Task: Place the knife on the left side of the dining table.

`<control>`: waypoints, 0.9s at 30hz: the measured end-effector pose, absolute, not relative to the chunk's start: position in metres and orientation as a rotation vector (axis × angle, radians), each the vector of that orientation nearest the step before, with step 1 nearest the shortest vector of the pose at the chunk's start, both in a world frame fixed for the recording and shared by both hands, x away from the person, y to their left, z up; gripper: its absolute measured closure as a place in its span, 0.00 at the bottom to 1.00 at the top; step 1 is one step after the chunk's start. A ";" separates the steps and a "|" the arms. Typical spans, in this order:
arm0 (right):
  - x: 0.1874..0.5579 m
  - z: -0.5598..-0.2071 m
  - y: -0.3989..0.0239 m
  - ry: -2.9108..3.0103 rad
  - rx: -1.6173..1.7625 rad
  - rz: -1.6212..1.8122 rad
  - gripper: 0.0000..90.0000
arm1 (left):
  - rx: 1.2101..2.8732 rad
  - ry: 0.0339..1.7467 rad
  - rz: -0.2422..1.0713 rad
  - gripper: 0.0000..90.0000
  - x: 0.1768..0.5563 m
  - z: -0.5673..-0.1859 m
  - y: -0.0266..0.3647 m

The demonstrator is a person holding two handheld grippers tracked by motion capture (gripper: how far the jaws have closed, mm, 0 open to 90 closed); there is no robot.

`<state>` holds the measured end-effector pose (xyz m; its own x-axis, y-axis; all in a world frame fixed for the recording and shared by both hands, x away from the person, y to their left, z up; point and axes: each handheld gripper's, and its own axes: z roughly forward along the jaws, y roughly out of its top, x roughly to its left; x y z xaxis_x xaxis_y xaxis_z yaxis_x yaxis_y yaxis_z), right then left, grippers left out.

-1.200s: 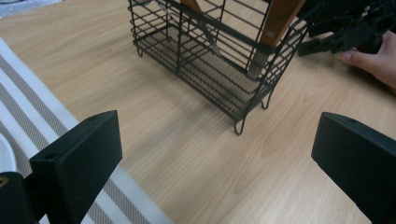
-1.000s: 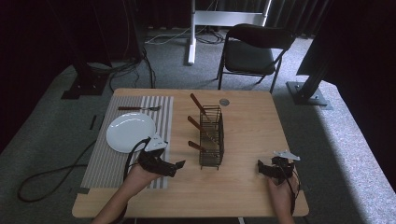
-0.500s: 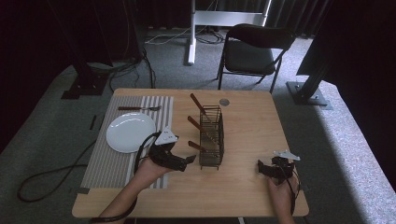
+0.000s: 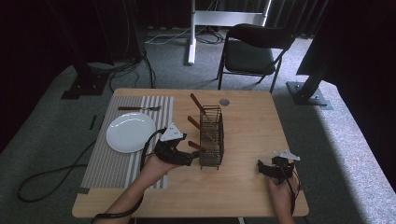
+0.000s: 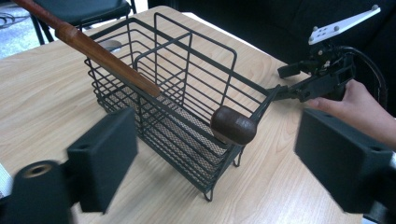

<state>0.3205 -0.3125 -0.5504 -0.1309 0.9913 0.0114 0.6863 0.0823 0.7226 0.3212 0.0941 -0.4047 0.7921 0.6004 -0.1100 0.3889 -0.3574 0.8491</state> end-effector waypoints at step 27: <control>0.320 -0.550 -0.312 1.874 1.652 0.812 0.13 | 1.916 0.740 0.221 0.83 0.331 -0.391 0.091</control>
<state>0.3204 -0.3125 -0.5503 -0.1308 0.9913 0.0121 0.6869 0.0818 0.7221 0.3310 0.0908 -0.3914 0.7937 0.5844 -0.1687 0.3961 -0.2860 0.8725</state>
